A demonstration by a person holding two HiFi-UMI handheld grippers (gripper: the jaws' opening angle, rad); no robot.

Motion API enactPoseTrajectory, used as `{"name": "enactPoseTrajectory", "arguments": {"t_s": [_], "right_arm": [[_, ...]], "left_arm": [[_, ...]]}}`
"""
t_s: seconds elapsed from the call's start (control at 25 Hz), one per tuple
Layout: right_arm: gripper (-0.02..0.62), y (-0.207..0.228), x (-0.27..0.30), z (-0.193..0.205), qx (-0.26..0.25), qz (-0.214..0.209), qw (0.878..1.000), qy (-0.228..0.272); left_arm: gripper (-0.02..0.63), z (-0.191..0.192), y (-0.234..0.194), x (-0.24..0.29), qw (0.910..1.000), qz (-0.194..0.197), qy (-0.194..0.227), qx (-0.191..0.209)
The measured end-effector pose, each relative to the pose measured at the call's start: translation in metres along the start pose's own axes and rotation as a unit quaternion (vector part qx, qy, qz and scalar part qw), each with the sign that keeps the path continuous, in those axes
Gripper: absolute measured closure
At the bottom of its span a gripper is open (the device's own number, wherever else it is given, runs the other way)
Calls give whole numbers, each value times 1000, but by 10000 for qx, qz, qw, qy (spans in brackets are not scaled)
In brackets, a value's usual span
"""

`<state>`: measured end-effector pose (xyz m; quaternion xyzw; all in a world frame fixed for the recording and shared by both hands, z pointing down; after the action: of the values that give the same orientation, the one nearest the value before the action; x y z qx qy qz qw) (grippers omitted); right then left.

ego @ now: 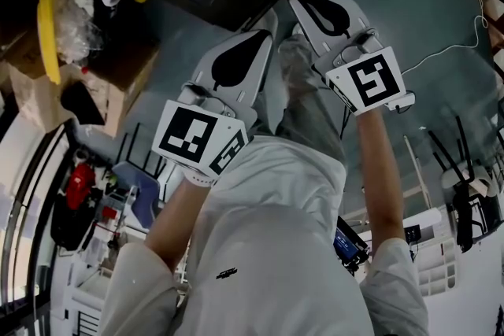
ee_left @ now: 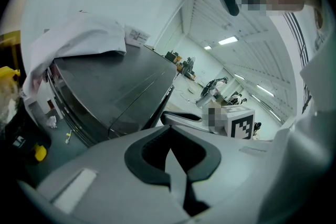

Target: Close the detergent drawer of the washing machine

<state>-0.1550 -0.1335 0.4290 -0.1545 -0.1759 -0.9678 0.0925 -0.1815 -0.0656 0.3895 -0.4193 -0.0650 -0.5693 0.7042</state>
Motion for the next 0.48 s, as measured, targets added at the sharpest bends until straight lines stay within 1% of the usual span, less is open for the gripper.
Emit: {"name": "enactPoseTrajectory", "arguments": {"t_s": [0.16,0.28,0.48], "right_arm": [[588,0,9,-5,-94,-50,9999,-55],[589,1,7,-3,60,-145,9999,-56],[592,0,13,2,-54,56,9997,-226]], "left_arm": [[588,0,0,0,10000,-24,-8,26],[588,2,2,-1,10000,-31,-17,18],[588,1,4,-1,10000,7,39,47]]}}
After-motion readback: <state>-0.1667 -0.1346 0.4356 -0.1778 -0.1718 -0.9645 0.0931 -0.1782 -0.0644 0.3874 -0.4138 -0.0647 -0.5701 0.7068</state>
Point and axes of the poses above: the fingertips, and each gripper's own axes: x forward along the fingers, y to its right, z out of its underside, the point moved 2 cm from there along -x, backward along the fingers
